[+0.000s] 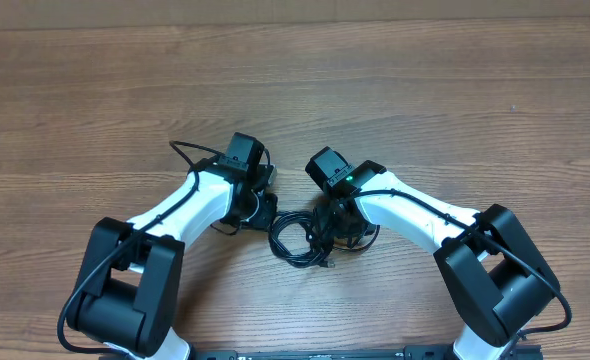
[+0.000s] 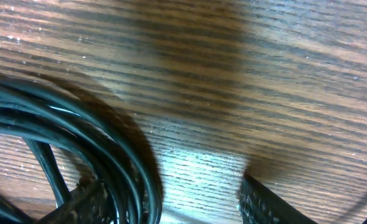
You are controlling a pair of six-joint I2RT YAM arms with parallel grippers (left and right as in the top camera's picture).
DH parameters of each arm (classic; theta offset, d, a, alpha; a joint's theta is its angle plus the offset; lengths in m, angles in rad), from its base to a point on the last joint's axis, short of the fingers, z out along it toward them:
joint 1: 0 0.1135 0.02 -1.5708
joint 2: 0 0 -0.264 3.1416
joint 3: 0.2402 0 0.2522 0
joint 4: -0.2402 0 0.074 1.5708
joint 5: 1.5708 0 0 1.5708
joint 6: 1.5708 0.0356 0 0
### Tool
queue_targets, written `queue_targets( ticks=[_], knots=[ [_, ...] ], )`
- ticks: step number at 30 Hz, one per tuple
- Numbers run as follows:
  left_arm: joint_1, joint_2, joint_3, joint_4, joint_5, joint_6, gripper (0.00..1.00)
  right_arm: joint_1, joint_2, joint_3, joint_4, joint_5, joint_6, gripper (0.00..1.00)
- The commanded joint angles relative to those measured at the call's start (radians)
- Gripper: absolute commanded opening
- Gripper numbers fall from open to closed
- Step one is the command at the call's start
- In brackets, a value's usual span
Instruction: Untangle cables
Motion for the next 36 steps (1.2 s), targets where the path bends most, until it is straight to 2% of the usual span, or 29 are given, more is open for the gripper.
queue_targets(
  ticks=[1,21,26,28,31,34,36],
  knots=[
    [-0.027,0.054,-0.054,-0.008,-0.111,0.009,0.3,-0.009,0.061,-0.052,0.015,0.04,0.0,0.61],
    [-0.053,0.054,-0.054,-0.01,-0.164,-0.037,0.26,-0.01,0.061,-0.053,0.019,0.051,0.0,0.62],
    [-0.053,0.054,-0.054,0.012,-0.163,-0.037,0.32,-0.009,0.061,-0.053,0.018,0.051,0.0,0.62],
    [-0.053,0.054,-0.054,0.011,-0.163,-0.037,0.24,-0.01,0.061,-0.053,0.019,0.051,0.0,0.62],
    [-0.053,0.054,-0.054,0.006,-0.163,-0.037,0.28,-0.01,0.061,-0.053,0.019,0.051,0.0,0.62],
    [-0.053,0.054,-0.054,0.003,-0.163,-0.037,0.19,-0.01,0.061,-0.053,0.019,0.051,0.0,0.62],
    [-0.053,0.054,-0.054,0.003,-0.164,-0.037,0.18,-0.01,0.061,-0.053,0.019,0.051,0.0,0.62]
  ],
)
